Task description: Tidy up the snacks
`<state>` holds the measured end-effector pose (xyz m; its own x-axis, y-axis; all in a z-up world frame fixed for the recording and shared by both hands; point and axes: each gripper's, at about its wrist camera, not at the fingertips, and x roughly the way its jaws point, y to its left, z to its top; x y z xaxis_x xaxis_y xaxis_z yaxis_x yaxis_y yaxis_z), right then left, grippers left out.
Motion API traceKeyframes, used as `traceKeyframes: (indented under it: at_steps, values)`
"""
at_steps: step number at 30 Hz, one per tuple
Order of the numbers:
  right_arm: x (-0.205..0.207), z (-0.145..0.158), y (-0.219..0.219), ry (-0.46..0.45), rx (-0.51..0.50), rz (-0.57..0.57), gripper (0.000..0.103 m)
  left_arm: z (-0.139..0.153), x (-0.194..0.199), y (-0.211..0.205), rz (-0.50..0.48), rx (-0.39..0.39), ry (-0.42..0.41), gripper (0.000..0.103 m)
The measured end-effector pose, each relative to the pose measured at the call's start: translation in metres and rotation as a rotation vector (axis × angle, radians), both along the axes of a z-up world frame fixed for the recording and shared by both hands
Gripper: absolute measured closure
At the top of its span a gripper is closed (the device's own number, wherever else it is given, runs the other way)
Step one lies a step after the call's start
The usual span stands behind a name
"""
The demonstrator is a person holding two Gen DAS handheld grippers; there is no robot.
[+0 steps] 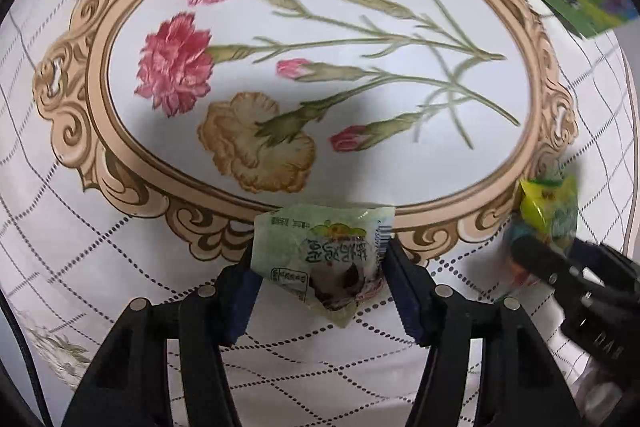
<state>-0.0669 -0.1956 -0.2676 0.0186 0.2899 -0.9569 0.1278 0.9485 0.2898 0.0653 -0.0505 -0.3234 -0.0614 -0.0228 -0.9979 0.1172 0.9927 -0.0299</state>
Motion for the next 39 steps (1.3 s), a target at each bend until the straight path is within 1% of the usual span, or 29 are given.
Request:
traceKeyframes:
  at_steps: [2, 3, 8, 10, 13, 14, 15, 17, 18, 19, 21, 25, 28, 31, 32, 33, 36, 39]
  values:
    - [0.000, -0.003, 0.007, 0.008, -0.026, 0.008, 0.047, -0.008, -0.003, 0.004, -0.003, 0.004, 0.011, 0.043]
    - [0.001, -0.004, 0.007, 0.014, -0.029, 0.007, 0.046, -0.012, -0.006, 0.001, -0.010, 0.008, 0.008, 0.043]
    - [0.005, -0.009, 0.007, 0.034, -0.041, 0.008, 0.045, -0.024, -0.011, -0.003, -0.030, 0.013, 0.005, 0.039]
    - [0.009, -0.009, 0.007, 0.037, -0.045, 0.007, 0.043, -0.026, -0.006, -0.011, -0.040, 0.013, 0.007, 0.036]
    - [0.011, -0.008, 0.009, 0.040, -0.052, 0.007, 0.036, -0.031, -0.006, -0.014, -0.057, 0.016, 0.010, 0.032]
    - [0.014, -0.013, 0.023, 0.040, -0.058, 0.010, 0.033, -0.033, -0.009, -0.015, -0.063, 0.018, 0.011, 0.031]
    - [0.016, -0.020, 0.021, 0.040, -0.063, 0.012, 0.032, -0.032, -0.005, -0.015, -0.064, 0.019, 0.010, 0.031]
    - [0.016, -0.021, 0.027, 0.036, -0.075, 0.016, 0.031, -0.023, -0.004, -0.012, -0.059, 0.016, 0.006, 0.031]
    - [0.016, -0.020, 0.028, 0.033, -0.079, 0.018, 0.031, -0.018, -0.006, -0.015, -0.061, 0.019, 0.001, 0.033]
    - [0.015, -0.019, 0.029, 0.030, -0.081, 0.020, 0.032, -0.015, -0.008, -0.017, -0.061, 0.021, -0.004, 0.042]
    - [0.013, -0.017, 0.028, 0.023, -0.089, 0.016, 0.037, -0.010, -0.010, -0.017, -0.063, 0.013, -0.006, 0.044]
    - [0.009, -0.015, 0.022, 0.027, -0.069, 0.009, 0.039, -0.007, -0.009, -0.014, -0.054, -0.016, 0.005, 0.044]
    - [0.009, -0.009, 0.012, 0.034, -0.040, -0.022, 0.039, -0.007, -0.009, -0.002, -0.009, -0.059, 0.063, 0.040]
    - [0.006, 0.005, 0.005, 0.013, -0.059, -0.013, 0.037, -0.010, -0.011, 0.008, 0.038, -0.096, 0.100, 0.038]
    - [0.006, 0.006, 0.004, 0.016, -0.058, -0.007, 0.031, -0.013, -0.011, 0.008, 0.039, -0.095, 0.103, 0.038]
    - [0.007, 0.004, 0.003, 0.025, -0.056, -0.005, 0.028, -0.015, -0.011, 0.008, 0.036, -0.090, 0.103, 0.038]
    - [0.008, -0.005, 0.002, 0.046, -0.057, -0.006, 0.028, -0.017, -0.013, -0.002, 0.008, -0.062, 0.099, 0.038]
    - [0.009, -0.010, 0.003, 0.036, -0.063, -0.013, 0.028, -0.016, -0.015, -0.007, 0.006, -0.057, 0.084, 0.039]
